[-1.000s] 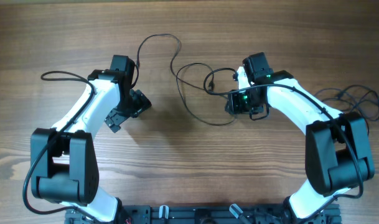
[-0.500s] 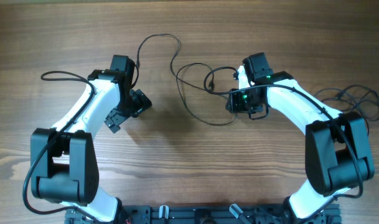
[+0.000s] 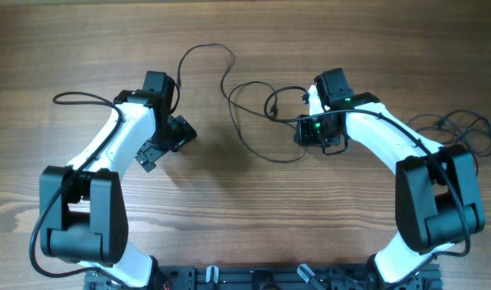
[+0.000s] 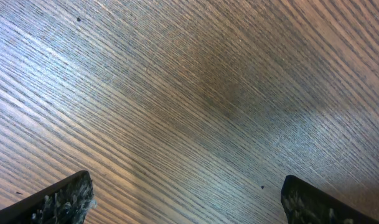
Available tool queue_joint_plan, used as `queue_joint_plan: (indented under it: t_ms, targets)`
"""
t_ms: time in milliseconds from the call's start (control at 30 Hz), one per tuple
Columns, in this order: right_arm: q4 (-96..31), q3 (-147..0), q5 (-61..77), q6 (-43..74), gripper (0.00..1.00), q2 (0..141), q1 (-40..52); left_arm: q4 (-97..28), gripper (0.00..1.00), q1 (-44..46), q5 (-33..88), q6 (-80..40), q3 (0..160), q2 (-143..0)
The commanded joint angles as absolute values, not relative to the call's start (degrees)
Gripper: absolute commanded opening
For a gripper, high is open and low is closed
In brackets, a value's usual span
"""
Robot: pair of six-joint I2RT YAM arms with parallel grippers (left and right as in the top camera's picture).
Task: Untangle cables
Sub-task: 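Drag the last cable right with the right gripper and drop it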
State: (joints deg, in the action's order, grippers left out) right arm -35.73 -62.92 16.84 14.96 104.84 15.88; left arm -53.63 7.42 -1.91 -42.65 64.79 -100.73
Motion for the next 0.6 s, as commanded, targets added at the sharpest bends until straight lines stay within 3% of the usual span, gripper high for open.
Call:
queue_joint_plan:
  t_ms: [0, 167, 567]
  targets:
    - [-36.1, -62.1, 16.3, 15.2, 0.25, 105.6, 16.2, -53.7, 0.99, 7.2, -3.1, -42.2, 64.7, -101.4]
    - [-36.9, -62.1, 16.3, 15.2, 0.04, 105.6, 16.2, -53.7, 0.99, 7.2, -3.1, -42.2, 64.7, -101.4]
    - [-39.1, -64.3, 16.9, 13.4, 0.04, 104.9, 15.6, -53.7, 0.99, 7.2, -3.1, -42.2, 64.7, -101.4]
